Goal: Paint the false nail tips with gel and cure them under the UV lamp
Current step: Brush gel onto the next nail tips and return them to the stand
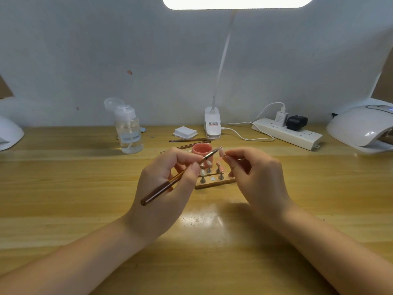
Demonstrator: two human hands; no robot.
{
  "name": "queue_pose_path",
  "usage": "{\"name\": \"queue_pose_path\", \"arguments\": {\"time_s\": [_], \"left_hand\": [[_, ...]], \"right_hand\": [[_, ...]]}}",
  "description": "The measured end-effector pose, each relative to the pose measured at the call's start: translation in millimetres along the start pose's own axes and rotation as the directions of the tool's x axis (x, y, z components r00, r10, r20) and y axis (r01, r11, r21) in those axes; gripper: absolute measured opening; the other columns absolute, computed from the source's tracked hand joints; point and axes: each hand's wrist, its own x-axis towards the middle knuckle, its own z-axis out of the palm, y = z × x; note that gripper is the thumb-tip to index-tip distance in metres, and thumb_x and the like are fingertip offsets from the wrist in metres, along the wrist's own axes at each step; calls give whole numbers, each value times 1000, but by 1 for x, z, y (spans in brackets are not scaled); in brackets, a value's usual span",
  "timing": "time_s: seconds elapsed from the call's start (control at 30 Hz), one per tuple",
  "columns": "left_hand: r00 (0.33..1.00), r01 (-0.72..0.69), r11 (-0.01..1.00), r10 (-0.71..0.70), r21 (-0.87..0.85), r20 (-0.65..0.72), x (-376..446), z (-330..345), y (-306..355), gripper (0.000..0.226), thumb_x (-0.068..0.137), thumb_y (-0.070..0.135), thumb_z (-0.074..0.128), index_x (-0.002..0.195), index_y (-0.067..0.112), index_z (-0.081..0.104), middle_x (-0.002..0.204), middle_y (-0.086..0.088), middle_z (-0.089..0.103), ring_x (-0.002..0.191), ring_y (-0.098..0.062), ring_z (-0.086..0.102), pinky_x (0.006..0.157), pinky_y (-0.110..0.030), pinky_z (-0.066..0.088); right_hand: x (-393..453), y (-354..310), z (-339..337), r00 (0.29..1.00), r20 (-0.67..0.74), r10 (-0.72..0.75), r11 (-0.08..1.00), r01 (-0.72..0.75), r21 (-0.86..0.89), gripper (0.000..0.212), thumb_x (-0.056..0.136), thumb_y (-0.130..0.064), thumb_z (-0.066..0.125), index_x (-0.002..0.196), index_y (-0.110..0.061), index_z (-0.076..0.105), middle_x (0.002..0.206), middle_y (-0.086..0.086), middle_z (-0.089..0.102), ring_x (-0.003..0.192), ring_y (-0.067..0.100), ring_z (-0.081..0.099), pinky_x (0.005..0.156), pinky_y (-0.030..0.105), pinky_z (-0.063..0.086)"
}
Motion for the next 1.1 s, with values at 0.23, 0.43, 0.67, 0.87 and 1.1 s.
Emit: {"name": "queue_pose_path", "arguments": {"time_s": [0.23, 0.43, 0.67, 0.87, 1.1], "left_hand": [[999, -10, 1000, 10, 5, 36, -1, -2, -1, 16, 83, 33, 55, 85, 22, 67, 76, 7, 65, 77, -7, 58, 65, -11, 40], [999, 23, 1000, -23, -12, 25, -1, 1, -2, 10, 87, 23, 61, 92, 22, 68, 83, 17, 66, 78, -1, 60, 66, -7, 40], [999, 36, 997, -37, -70, -9, -1, 0, -4, 15, 90, 32, 57, 95, 22, 67, 87, 12, 70, 84, -10, 65, 70, -13, 48], [998, 59, 992, -59, -114, 6, -1, 0, -5, 17, 85, 34, 55, 89, 22, 66, 82, 7, 71, 81, -13, 67, 71, -23, 53], [993, 111, 979, -114, -168, -9, -1, 2, -7, 19, 87, 37, 58, 96, 22, 67, 88, 8, 72, 88, -13, 67, 75, -19, 50]], "right_hand": [[-1, 1, 1, 1000, -3, -28, 999, 28, -33, 15, 84, -1, 70, 99, -3, 73, 83, 4, 71, 69, 18, 65, 67, 39, 57], [0, 1, 2, 1000, -1, -18, 1000, 18, -18, 15, 84, -1, 71, 99, -4, 73, 83, 4, 71, 69, 18, 66, 66, 39, 57], [-1, 3, 3, 993, 48, 106, 984, -111, 137, 14, 86, -6, 70, 99, -10, 73, 80, 4, 71, 68, 18, 67, 65, 43, 56], [-1, 3, 5, 981, 76, 176, 958, -189, 215, 14, 87, -8, 68, 98, -17, 71, 76, 3, 71, 65, 15, 68, 65, 42, 57], [0, 0, 5, 969, 90, 232, 923, -248, 293, 19, 87, -11, 69, 92, -29, 68, 75, -2, 72, 64, 11, 69, 64, 37, 59]]}}
